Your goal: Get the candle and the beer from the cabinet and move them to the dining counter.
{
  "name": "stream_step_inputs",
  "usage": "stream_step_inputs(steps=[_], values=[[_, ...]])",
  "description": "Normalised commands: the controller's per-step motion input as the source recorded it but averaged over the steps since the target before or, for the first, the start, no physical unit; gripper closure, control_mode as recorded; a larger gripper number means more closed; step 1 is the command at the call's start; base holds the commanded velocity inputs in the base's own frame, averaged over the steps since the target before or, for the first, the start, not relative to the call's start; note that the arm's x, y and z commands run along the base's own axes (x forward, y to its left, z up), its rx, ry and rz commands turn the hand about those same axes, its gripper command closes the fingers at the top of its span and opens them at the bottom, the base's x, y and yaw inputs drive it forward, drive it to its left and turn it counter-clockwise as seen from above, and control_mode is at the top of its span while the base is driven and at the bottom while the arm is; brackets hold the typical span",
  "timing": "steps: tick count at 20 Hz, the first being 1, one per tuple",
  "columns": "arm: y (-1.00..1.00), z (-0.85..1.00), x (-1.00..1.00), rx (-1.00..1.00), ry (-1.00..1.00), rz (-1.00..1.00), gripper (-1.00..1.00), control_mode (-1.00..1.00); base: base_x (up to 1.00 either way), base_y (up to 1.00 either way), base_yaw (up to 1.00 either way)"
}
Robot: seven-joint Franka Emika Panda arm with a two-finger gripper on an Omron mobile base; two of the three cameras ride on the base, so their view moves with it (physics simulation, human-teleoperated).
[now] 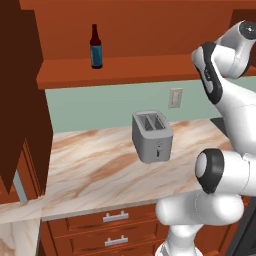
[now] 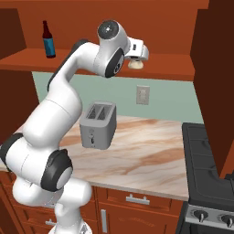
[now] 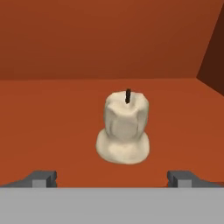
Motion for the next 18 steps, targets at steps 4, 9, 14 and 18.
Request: stream_step_inputs(steps=[4, 9, 14, 18], values=[[-0.03, -0.01, 0.15, 0.00, -0.01, 0.00, -1.00, -1.00, 0.00, 0.00, 0.00], [-0.10, 0.00, 0.23, 0.00, 0.00, 0.00, -1.00, -1.00, 0.00, 0.00, 0.00], [-0.18, 0.00, 0.16, 0.00, 0.00, 0.00, -1.00, -1.00, 0.00, 0.00, 0.00], [-0.23, 0.00, 0.07, 0.00, 0.00, 0.00, -1.00, -1.00, 0.00, 0.00, 0.00]])
